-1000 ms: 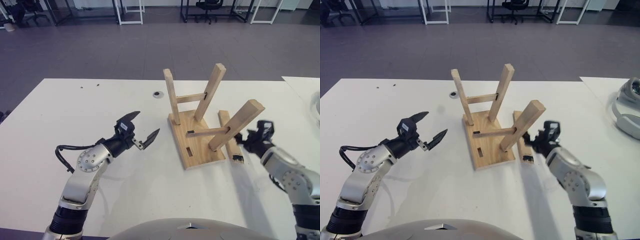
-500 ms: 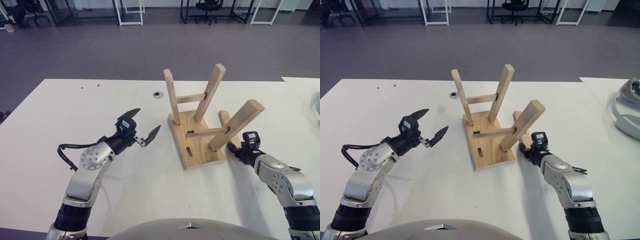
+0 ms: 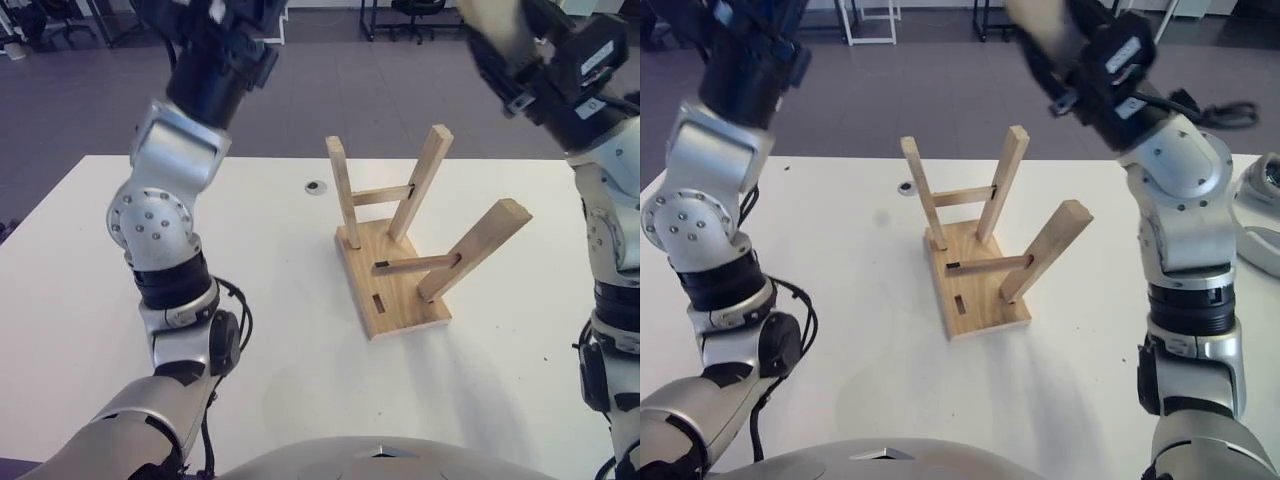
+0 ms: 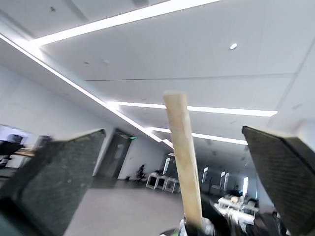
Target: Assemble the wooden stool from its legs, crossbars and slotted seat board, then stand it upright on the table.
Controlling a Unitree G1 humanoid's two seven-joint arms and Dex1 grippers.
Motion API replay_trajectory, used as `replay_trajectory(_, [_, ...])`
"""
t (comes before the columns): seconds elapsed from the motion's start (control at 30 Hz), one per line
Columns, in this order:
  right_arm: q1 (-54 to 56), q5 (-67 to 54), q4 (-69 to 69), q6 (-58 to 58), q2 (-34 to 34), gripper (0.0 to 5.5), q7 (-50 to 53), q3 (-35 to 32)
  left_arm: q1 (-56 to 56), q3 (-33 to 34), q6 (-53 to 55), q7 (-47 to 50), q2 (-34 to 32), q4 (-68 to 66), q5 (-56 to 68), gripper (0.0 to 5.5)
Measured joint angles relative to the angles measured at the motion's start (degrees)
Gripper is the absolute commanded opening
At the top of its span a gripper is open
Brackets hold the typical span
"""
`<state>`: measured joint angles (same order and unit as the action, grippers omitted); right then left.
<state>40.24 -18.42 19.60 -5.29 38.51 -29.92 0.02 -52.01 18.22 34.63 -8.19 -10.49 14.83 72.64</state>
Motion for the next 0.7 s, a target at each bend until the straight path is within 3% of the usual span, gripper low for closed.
replay_trajectory(0.1, [0.12, -2.00, 3.42, -2.25, -3.40, 2.08, -2.07, 3.03, -1.61, 0.71, 0.16, 0.52, -0.35, -1.40, 3.79, 4.19])
replay_trajectory(0.63, [-0.49, -0.82, 3.81, -6.86, -5.49, 2.08, -4.29, 2.51, 0.60, -0.69, -0.01, 2.51, -1.08, 1.59, 6.40, 1.18])
replay_trajectory(0.7, [-0.49, 0.35, 4.06, -6.90, -5.58, 2.08, -4.20, 2.51, 0.87, -0.80, -0.10, 2.86, -1.38, 1.57, 5.66, 1.07])
